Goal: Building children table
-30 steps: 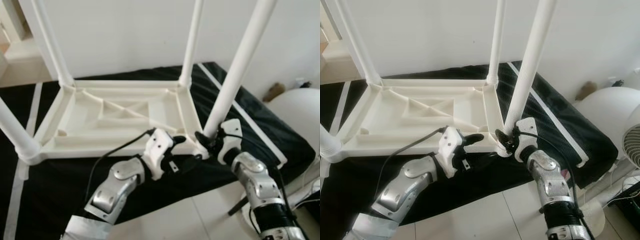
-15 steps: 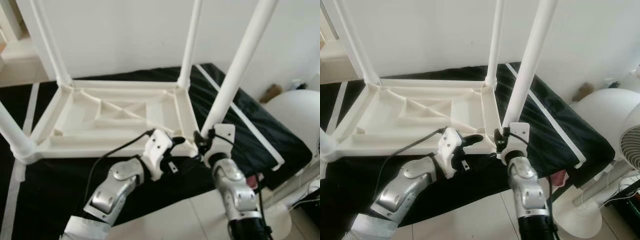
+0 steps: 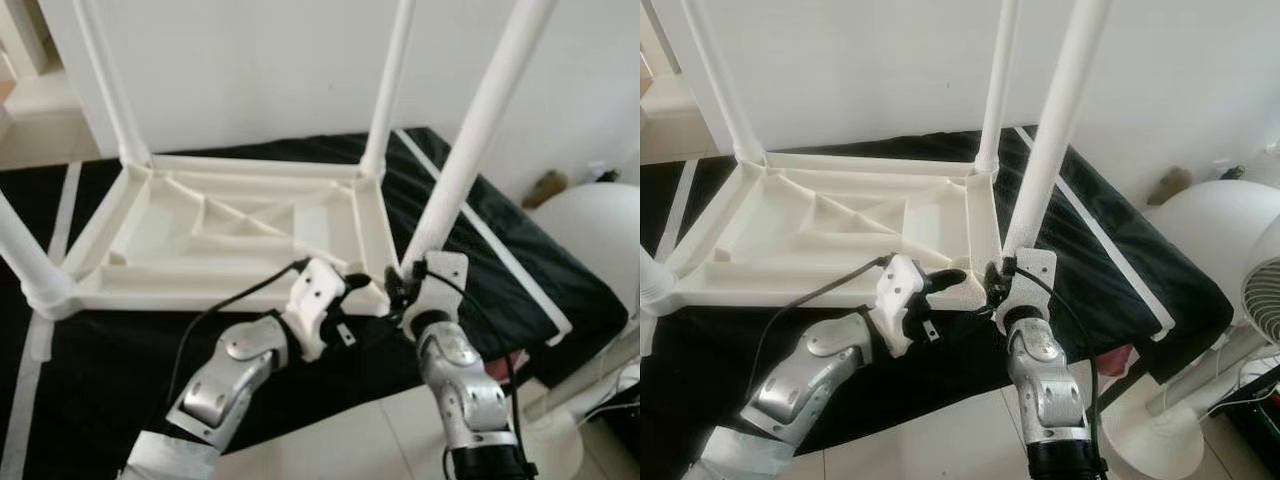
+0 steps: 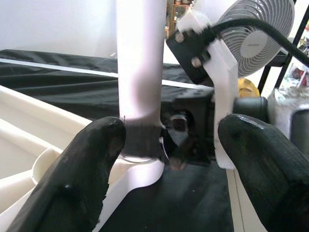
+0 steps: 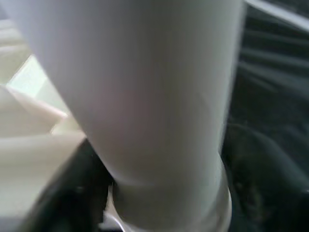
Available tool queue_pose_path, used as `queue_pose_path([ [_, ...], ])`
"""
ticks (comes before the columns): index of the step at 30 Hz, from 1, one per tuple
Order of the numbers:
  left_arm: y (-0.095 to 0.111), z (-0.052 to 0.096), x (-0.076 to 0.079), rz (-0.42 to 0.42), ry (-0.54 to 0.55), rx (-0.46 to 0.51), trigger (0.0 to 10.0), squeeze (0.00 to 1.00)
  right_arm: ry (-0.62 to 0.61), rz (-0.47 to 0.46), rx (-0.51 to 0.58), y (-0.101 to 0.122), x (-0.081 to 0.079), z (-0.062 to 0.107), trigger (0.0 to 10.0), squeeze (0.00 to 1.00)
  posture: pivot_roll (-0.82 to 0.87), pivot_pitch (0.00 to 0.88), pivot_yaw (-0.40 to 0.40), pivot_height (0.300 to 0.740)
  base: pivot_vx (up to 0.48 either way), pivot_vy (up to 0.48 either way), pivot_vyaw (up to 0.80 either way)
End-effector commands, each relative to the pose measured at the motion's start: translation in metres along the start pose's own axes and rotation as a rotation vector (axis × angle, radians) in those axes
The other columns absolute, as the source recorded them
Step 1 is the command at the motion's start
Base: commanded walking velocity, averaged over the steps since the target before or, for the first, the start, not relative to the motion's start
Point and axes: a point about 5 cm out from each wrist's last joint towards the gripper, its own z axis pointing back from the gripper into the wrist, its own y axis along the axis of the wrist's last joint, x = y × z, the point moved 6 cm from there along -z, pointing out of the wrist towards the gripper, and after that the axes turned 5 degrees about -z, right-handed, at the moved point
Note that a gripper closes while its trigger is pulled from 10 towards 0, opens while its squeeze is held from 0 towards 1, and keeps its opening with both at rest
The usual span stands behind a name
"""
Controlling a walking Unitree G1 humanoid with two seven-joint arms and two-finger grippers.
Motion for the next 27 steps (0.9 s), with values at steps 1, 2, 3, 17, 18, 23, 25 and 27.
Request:
queue_pose_path([
  [1, 0.001, 0.000, 0.009, 0.000, -0.068, 0.005, 10.0, 0.00, 0.018, -0.039, -0.011, -0.004, -0.006, 0.002, 10.0, 1.00, -0.08, 0.004, -0.017, 0.740, 0.000, 0.000, 0.00],
  [2, 0.000, 0.000, 0.009, 0.001, -0.067, 0.005, 10.0, 0.00, 0.042, -0.035, 0.005, 0.001, -0.008, 0.004, 10.0, 1.00, -0.08, 0.003, -0.018, 0.740, 0.000, 0.000, 0.00],
  [3, 0.000, 0.000, 0.009, 0.001, -0.066, 0.004, 10.0, 0.00, 0.065, -0.028, 0.017, 0.005, -0.007, 0.005, 10.0, 1.00, -0.08, 0.005, -0.019, 0.740, 0.000, 0.000, 0.00],
  [17, 0.002, -0.002, 0.007, 0.001, -0.062, 0.009, 10.0, 0.00, 0.324, 0.182, 0.064, 0.034, 0.007, 0.005, 10.0, 0.00, -0.09, 0.014, -0.014, 0.740, 0.000, 0.000, 0.00],
  [18, 0.002, -0.002, 0.007, 0.001, -0.062, 0.010, 10.0, 0.00, 0.352, 0.204, 0.061, 0.035, 0.007, 0.004, 10.0, 0.00, -0.09, 0.014, -0.014, 0.740, 0.000, 0.000, 0.00],
  [23, 0.003, -0.003, 0.006, 0.001, -0.061, 0.013, 10.0, 0.00, 0.428, 0.245, 0.055, 0.038, 0.006, 0.000, 10.0, 0.00, -0.09, 0.014, -0.014, 0.740, 0.000, 0.000, 0.00],
  [25, 0.004, -0.003, 0.005, -0.001, -0.058, 0.015, 10.0, 0.00, 0.493, 0.275, 0.038, 0.037, 0.004, -0.004, 10.0, 0.00, -0.09, 0.014, -0.013, 0.740, 0.000, 0.000, 0.00],
  [27, 0.004, -0.003, 0.004, -0.004, -0.056, 0.015, 10.0, 0.00, 0.545, 0.307, 0.017, 0.034, 0.001, -0.006, 10.0, 0.00, -0.08, 0.014, -0.012, 0.740, 0.000, 0.000, 0.00],
])
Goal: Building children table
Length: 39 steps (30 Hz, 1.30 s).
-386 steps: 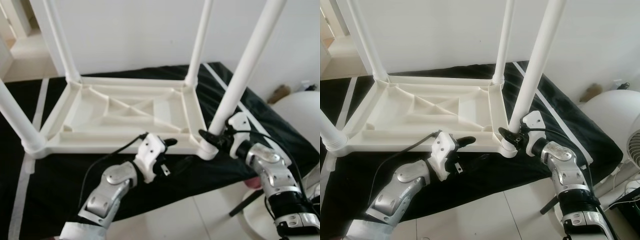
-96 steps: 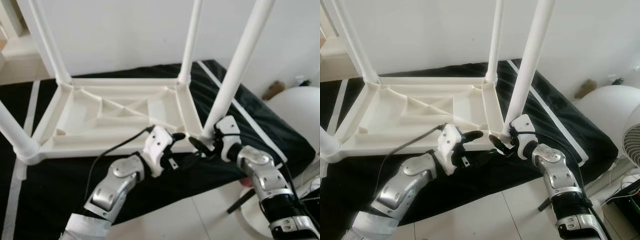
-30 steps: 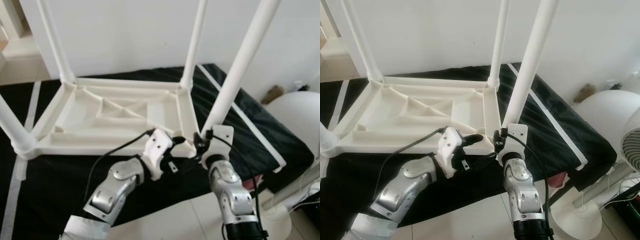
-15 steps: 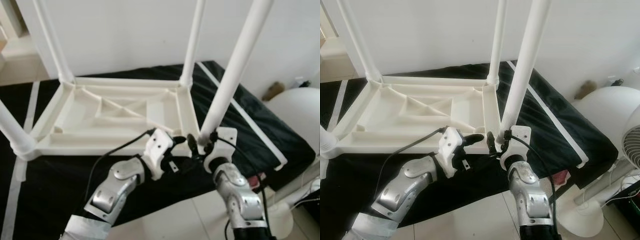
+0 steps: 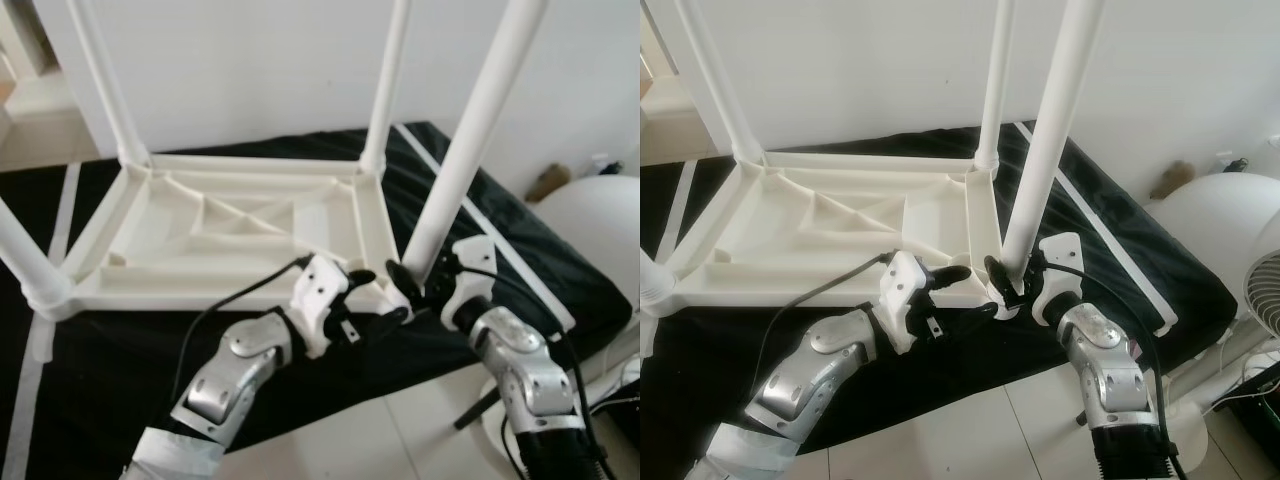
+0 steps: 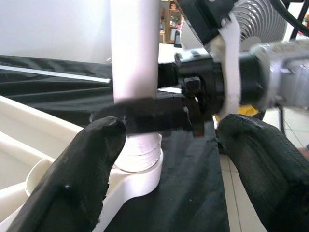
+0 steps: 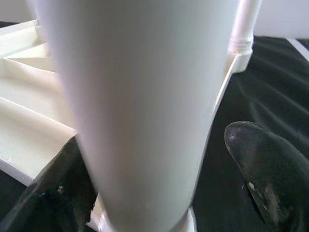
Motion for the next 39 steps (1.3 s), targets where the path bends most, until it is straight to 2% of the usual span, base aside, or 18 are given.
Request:
queue_pose_path([
  [1, -0.001, 0.000, 0.004, -0.004, -0.050, -0.004, 10.0, 0.00, 0.082, 0.021, -0.026, -0.007, -0.008, -0.004, 10.0, 0.00, -0.08, 0.012, -0.012, 0.740, 0.000, 0.000, 0.00],
  [12, 0.001, 0.000, 0.003, -0.009, -0.048, -0.001, 10.0, 0.00, 0.200, 0.084, -0.091, -0.021, -0.012, -0.018, 10.0, 0.00, -0.07, 0.010, -0.007, 0.740, 0.000, 0.000, 0.00],
  [13, 0.001, 0.000, 0.003, -0.009, -0.047, 0.000, 10.0, 0.00, 0.214, 0.087, -0.092, -0.022, -0.012, -0.019, 3.9, 0.00, -0.07, 0.009, -0.009, 0.740, 0.000, 0.000, 0.00],
  [14, 0.002, 0.000, 0.003, -0.010, -0.046, 0.001, 10.0, 0.00, 0.224, 0.088, -0.092, -0.022, -0.012, -0.018, 0.9, 0.00, -0.07, 0.010, -0.010, 0.740, 0.000, 0.000, 0.00],
  [15, 0.002, 0.000, 0.003, -0.010, -0.046, 0.001, 10.0, 0.00, 0.224, 0.088, -0.092, -0.022, -0.012, -0.018, 0.9, 0.00, -0.07, 0.010, -0.010, 0.740, 0.000, 0.000, 0.00],
  [16, 0.002, 0.000, 0.002, -0.011, -0.045, 0.001, 10.0, 0.00, 0.228, 0.091, -0.093, -0.023, -0.011, -0.017, 0.0, 0.00, -0.07, 0.009, -0.010, 0.740, 0.000, 0.000, 0.00],
  [24, 0.002, 0.000, 0.003, -0.007, -0.048, 0.002, 10.0, 0.00, 0.234, 0.075, -0.111, -0.032, -0.006, -0.009, 0.1, 0.00, -0.07, 0.014, -0.008, 0.740, 0.000, 0.000, 0.00],
  [25, 0.002, 0.000, 0.004, -0.006, -0.049, 0.002, 10.0, 0.00, 0.227, 0.062, -0.115, -0.033, -0.006, -0.008, 10.0, 0.00, -0.07, 0.016, -0.007, 0.740, 0.000, 0.000, 0.00],
  [33, 0.001, 0.001, 0.005, -0.001, -0.053, 0.001, 10.0, 0.00, 0.174, 0.011, -0.079, -0.029, -0.008, -0.002, 10.0, 0.00, -0.08, 0.021, -0.008, 0.740, 0.000, 0.000, 0.00],
  [38, 0.000, 0.002, 0.007, 0.004, -0.057, -0.003, 10.0, 0.00, 0.087, -0.025, -0.060, -0.025, -0.007, -0.002, 10.0, 0.00, -0.08, 0.028, -0.011, 0.740, 0.000, 0.000, 0.00],
  [39, -0.001, 0.002, 0.008, 0.007, -0.057, -0.003, 10.0, 0.00, 0.038, -0.041, -0.070, -0.026, -0.005, -0.003, 10.0, 0.00, -0.08, 0.030, -0.012, 0.740, 0.000, 0.000, 0.00],
])
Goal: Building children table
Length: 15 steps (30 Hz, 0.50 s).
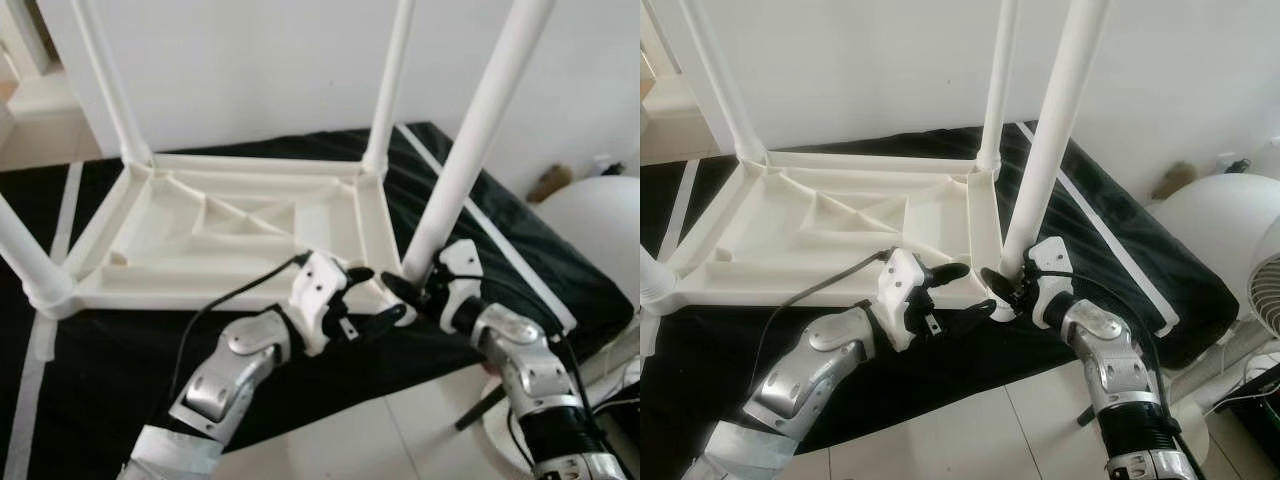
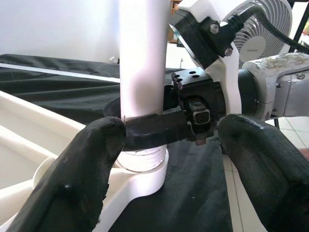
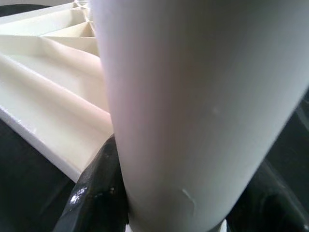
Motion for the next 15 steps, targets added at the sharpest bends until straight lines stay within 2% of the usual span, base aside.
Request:
queue_pose_path([
  [1, 0.000, 0.000, 0.009, 0.004, -0.059, -0.002, 10.0, 0.00, -0.034, -0.032, -0.026, -0.006, 0.002, 0.001, 10.0, 0.00, -0.08, 0.030, -0.012, 0.740, 0.000, 0.000, 0.00],
  [3, -0.001, 0.001, 0.010, 0.012, -0.062, -0.003, 10.0, 0.00, -0.151, -0.048, -0.045, -0.009, 0.007, 0.001, 10.0, 0.00, -0.08, 0.036, -0.013, 0.740, 0.000, 0.000, 0.00],
  [6, -0.001, 0.001, 0.011, 0.014, -0.063, -0.003, 10.0, 0.00, -0.201, -0.058, -0.045, -0.009, 0.009, 0.002, 10.0, 0.00, -0.09, 0.036, -0.011, 0.740, 0.000, 0.000, 0.00],
  [8, -0.002, 0.001, 0.012, 0.017, -0.066, -0.004, 10.0, 0.00, -0.316, -0.107, -0.036, -0.010, 0.009, 0.003, 10.0, 0.00, -0.09, 0.036, -0.012, 0.740, 0.000, 0.000, 0.00],
  [9, -0.002, 0.001, 0.012, 0.017, -0.066, -0.004, 10.0, 0.00, -0.316, -0.107, -0.036, -0.010, 0.009, 0.003, 10.0, 0.00, -0.09, 0.036, -0.012, 0.740, 0.000, 0.000, 0.00],
  [12, -0.001, 0.001, 0.011, 0.016, -0.066, -0.003, 10.0, 0.00, -0.475, -0.195, -0.028, -0.015, 0.011, 0.007, 10.0, 0.00, -0.08, 0.035, -0.016, 0.740, 0.000, 0.000, 0.00],
  [13, -0.001, 0.001, 0.011, 0.016, -0.066, -0.003, 10.0, 0.00, -0.475, -0.195, -0.028, -0.015, 0.011, 0.007, 10.0, 0.00, -0.08, 0.035, -0.016, 0.740, 0.000, 0.000, 0.00],
  [15, -0.001, 0.001, 0.011, 0.016, -0.064, -0.002, 10.0, 0.00, -0.584, -0.268, -0.010, -0.019, 0.008, 0.009, 10.0, 0.00, -0.08, 0.035, -0.018, 0.740, 0.000, 0.000, 0.00],
])
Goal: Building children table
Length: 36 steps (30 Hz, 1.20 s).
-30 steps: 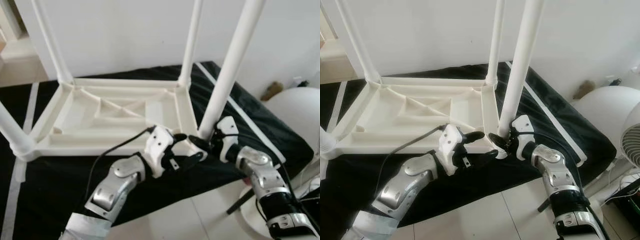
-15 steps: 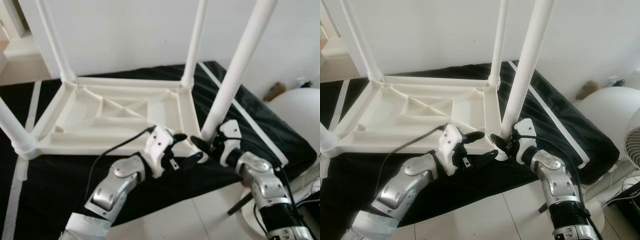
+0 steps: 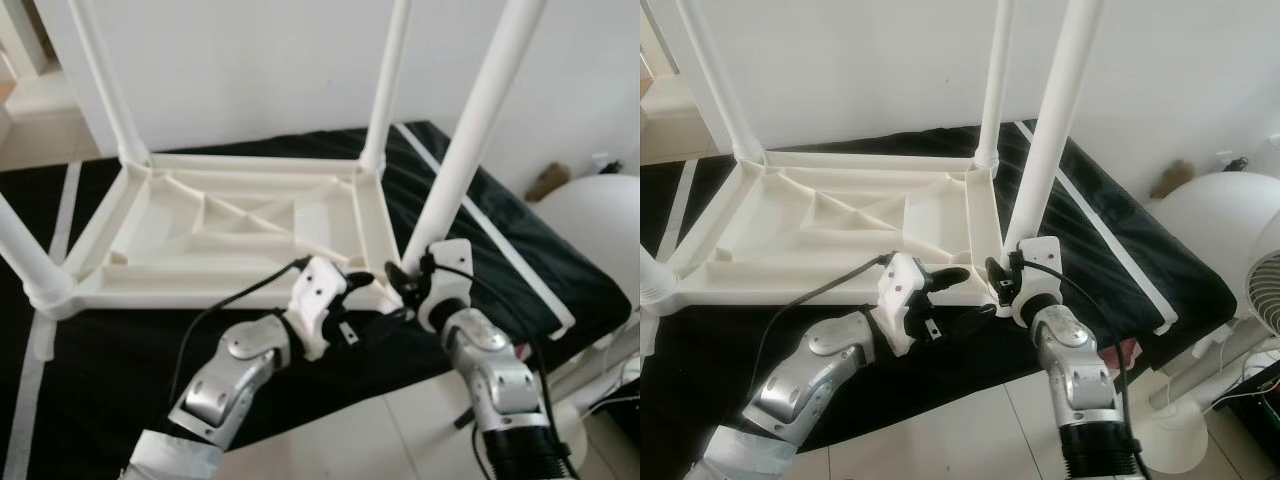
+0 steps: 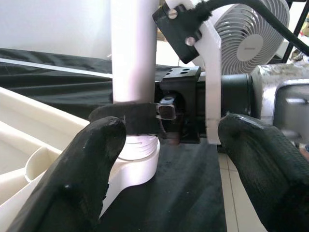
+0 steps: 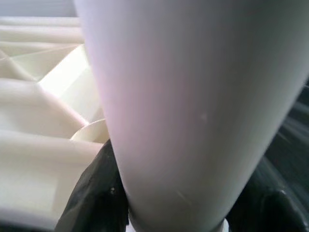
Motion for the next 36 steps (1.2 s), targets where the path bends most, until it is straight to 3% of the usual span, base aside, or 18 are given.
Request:
queue_pose_path([
  [1, 0.001, 0.000, 0.008, 0.004, -0.061, 0.003, 10.0, 0.00, -0.105, -0.071, -0.067, -0.019, 0.017, 0.004, 10.0, 0.00, -0.08, 0.035, -0.018, 0.740, 0.000, 0.000, 0.00],
  [5, 0.001, 0.001, 0.010, 0.007, -0.060, 0.001, 10.0, 0.00, -0.218, -0.122, -0.056, -0.025, 0.007, 0.009, 10.0, 0.00, -0.07, 0.037, -0.021, 0.740, 0.000, 0.000, 0.00],
  [17, 0.001, 0.001, 0.010, 0.004, -0.070, -0.002, 10.0, 0.00, -0.196, -0.126, -0.049, -0.019, 0.000, 0.012, 10.0, 0.00, -0.07, 0.028, -0.015, 0.740, 0.000, 0.000, 0.00],
  [18, 0.001, 0.001, 0.010, 0.003, -0.071, -0.002, 10.0, 0.00, -0.187, -0.128, -0.044, -0.018, -0.002, 0.011, 10.0, 0.61, -0.07, 0.028, -0.015, 0.740, 0.000, 0.000, 0.00],
  [19, 0.001, 0.001, 0.010, 0.003, -0.072, -0.002, 10.0, 0.00, -0.175, -0.127, -0.036, -0.016, -0.005, 0.011, 10.0, 1.00, -0.07, 0.024, -0.014, 0.740, 0.000, 0.000, 0.00],
  [24, 0.001, 0.001, 0.012, 0.003, -0.078, -0.003, 10.0, 0.00, -0.102, -0.110, 0.004, -0.006, -0.013, 0.010, 10.0, 1.00, -0.07, 0.020, -0.014, 0.740, 0.000, 0.000, 0.00],
  [32, 0.001, 0.001, 0.012, 0.000, -0.080, -0.004, 10.0, 0.00, -0.022, -0.074, 0.004, -0.002, -0.007, 0.014, 10.0, 1.00, -0.08, 0.014, -0.010, 0.740, 0.000, 0.000, 0.00],
  [33, 0.001, 0.001, 0.012, 0.000, -0.081, -0.004, 10.0, 0.00, 0.002, -0.058, 0.004, -0.001, -0.005, 0.014, 10.0, 0.69, -0.08, 0.013, -0.010, 0.740, 0.000, 0.000, 0.00],
  [34, 0.001, 0.001, 0.013, 0.001, -0.083, -0.004, 10.0, 0.00, 0.019, -0.039, 0.005, 0.000, -0.003, 0.014, 10.0, 0.03, -0.08, 0.013, -0.010, 0.740, 0.000, 0.000, 0.00],
  [36, 0.001, 0.001, 0.013, 0.001, -0.083, -0.004, 10.0, 0.00, 0.019, -0.039, 0.005, 0.000, -0.003, 0.014, 10.0, 0.03, -0.08, 0.013, -0.010, 0.740, 0.000, 0.000, 0.00],
])
